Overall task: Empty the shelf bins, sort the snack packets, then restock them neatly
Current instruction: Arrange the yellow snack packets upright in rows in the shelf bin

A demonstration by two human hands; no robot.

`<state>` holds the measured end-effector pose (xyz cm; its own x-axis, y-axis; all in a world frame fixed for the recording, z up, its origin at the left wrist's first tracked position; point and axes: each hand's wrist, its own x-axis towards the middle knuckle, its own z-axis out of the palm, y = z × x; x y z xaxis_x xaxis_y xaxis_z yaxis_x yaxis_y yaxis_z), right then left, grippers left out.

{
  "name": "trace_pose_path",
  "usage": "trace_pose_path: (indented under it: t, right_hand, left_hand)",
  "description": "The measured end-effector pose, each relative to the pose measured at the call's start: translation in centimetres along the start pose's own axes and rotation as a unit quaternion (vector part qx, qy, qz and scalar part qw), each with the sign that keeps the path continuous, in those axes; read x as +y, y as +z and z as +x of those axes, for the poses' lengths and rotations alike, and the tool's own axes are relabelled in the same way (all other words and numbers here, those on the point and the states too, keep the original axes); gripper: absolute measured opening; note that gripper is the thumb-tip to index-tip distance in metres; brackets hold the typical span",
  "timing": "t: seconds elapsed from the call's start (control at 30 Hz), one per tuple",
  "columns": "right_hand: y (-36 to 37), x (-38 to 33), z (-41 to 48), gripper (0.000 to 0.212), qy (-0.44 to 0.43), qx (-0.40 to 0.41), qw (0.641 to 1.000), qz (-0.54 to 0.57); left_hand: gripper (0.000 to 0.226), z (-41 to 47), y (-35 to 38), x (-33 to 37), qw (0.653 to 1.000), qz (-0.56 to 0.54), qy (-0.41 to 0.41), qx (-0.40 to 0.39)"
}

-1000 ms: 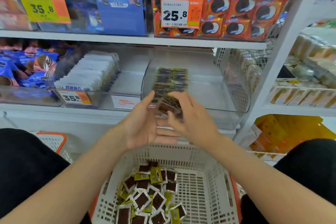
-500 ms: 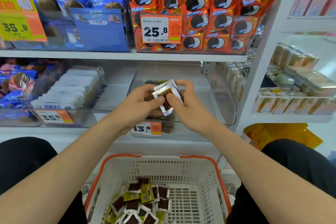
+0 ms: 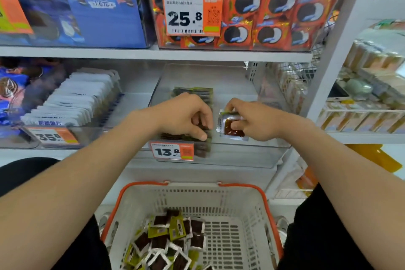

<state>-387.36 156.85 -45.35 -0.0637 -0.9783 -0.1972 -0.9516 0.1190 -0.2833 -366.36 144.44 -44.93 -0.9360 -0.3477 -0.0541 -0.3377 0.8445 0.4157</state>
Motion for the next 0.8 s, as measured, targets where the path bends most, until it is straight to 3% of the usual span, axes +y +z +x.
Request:
trace_pose_path:
  t: [0.2,0.4,0.7,0.8]
  right_hand:
    - [-0.3,0.5,-0.1,0.042,-0.017,-0.065,0.998,-0.016]
    - [-0.4,0.5,-0.7,0.045,0.001,-0.113,0.991,-0.068]
    - [1.4,-2.2,0.5,0.038,-0.064,-0.078,0.995,0.021]
    - [1.9,-2.7,1.6,0.045,-0.045,-0.063,0.995,0.058]
  left_hand:
    - [0.033,1.7,0.4,-1.1,0.988,0.114,-0.019,-0.099]
    - [0.017,1.7,1.6,-2.1,0.995,0.087,-0.01,-0.052]
    - [0.012,1.2,2.2,-3.4,0.998,0.056,0.008,0.01]
    - [0.01,0.9,2.4,-3.8,0.999,0.039,0.001,0.029]
